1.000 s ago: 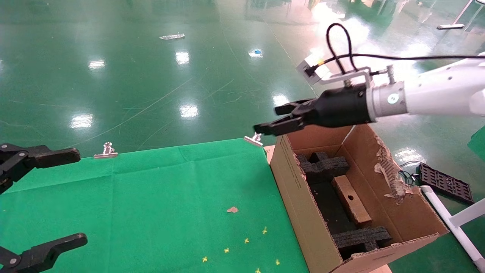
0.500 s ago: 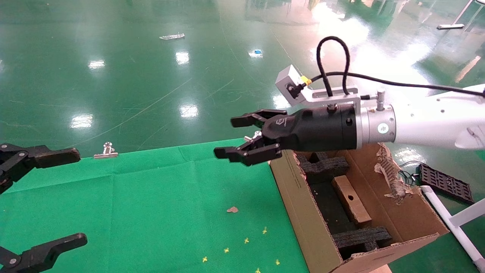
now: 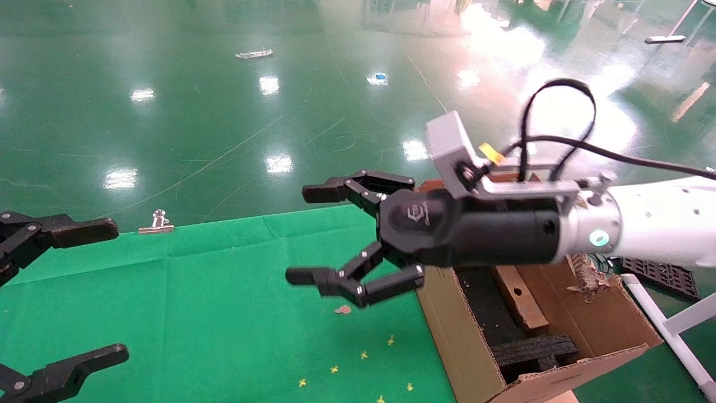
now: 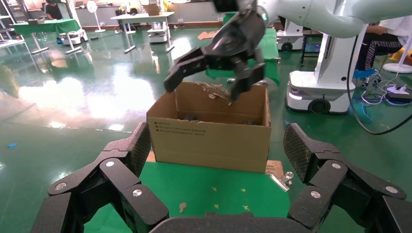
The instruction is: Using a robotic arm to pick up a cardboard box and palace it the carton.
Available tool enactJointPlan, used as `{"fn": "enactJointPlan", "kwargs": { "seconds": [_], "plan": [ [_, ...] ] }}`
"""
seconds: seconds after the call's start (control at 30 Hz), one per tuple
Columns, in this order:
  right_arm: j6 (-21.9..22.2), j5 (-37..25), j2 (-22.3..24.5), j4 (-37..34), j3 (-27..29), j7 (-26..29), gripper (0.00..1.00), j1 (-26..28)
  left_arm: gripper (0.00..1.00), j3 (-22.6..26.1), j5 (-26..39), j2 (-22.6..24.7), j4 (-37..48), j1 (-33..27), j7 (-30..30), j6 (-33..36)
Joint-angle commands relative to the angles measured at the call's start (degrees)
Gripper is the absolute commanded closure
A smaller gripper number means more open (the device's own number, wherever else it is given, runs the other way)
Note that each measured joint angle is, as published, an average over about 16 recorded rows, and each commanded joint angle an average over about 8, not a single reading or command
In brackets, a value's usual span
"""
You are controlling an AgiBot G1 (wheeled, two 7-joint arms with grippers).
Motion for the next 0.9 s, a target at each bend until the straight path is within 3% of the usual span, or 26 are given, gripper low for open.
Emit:
{"fn": "enactJointPlan", "kwargs": {
  "seconds": [0.03, 0.43, 0.9],
  "plan": [
    [-0.55, 0.89, 0.33, 2.18, 2.55, -0.90, 0.00, -2.26, 0.00, 0.01, 0.00, 0.00, 0.00, 0.00, 0.00, 0.00],
    [-2.54, 4.19, 1.51, 9.96, 11.87, -3.87, 0.00, -10.57, 0.00, 0.03, -0.03, -0.02, 0.01, 0.01, 0.02, -0.03],
    [-2.19, 3.62, 1.34, 8.56, 10.14, -3.44, 0.00, -9.01, 0.00, 0.02, -0.03, -0.02, 0.02, 0.00, 0.02, -0.04]
  ]
}}
